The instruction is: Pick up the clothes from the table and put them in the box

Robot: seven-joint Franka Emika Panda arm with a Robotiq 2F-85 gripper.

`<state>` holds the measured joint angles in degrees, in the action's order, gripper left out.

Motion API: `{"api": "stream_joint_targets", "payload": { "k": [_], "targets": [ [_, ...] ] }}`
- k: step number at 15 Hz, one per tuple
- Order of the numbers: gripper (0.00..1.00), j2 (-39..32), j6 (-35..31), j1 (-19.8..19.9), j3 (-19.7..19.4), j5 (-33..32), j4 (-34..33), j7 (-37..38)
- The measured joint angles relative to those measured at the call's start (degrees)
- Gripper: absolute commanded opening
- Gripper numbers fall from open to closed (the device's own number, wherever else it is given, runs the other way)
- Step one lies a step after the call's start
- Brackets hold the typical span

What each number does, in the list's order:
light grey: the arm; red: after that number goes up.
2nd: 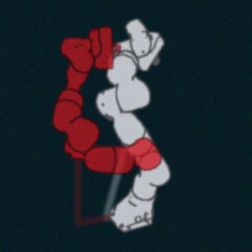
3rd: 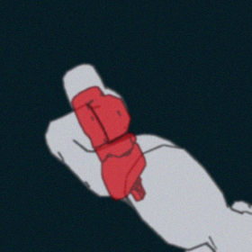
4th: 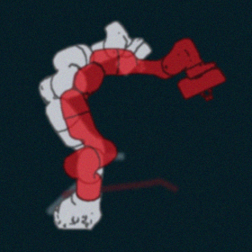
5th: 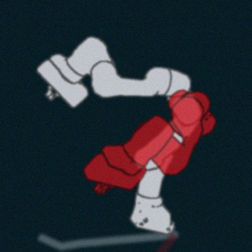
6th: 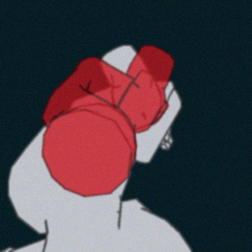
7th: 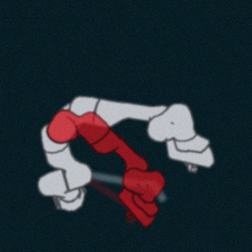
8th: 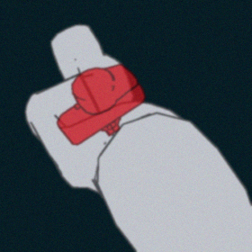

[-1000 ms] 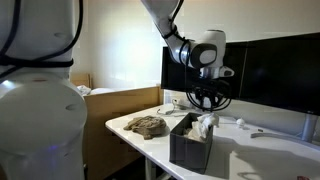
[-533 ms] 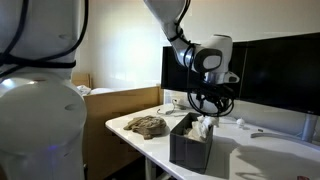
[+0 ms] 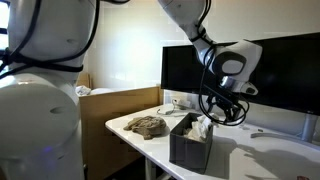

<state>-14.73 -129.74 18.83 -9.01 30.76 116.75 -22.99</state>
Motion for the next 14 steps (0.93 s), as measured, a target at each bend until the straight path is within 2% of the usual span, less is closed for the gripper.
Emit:
{"api": "stream_joint_targets", "payload": {
  "k": [8,13,14],
  "targets": [
    [0.13,-6.2,7.8,1.6,0.5,0.7,-5.9,0.0],
    [0.07,-8.3,11.6,2.1,1.5,2.5,-8.2,-0.4],
    [0.09,-8.3,11.8,2.1,1.6,2.8,-8.4,-0.4]
  ]
}}
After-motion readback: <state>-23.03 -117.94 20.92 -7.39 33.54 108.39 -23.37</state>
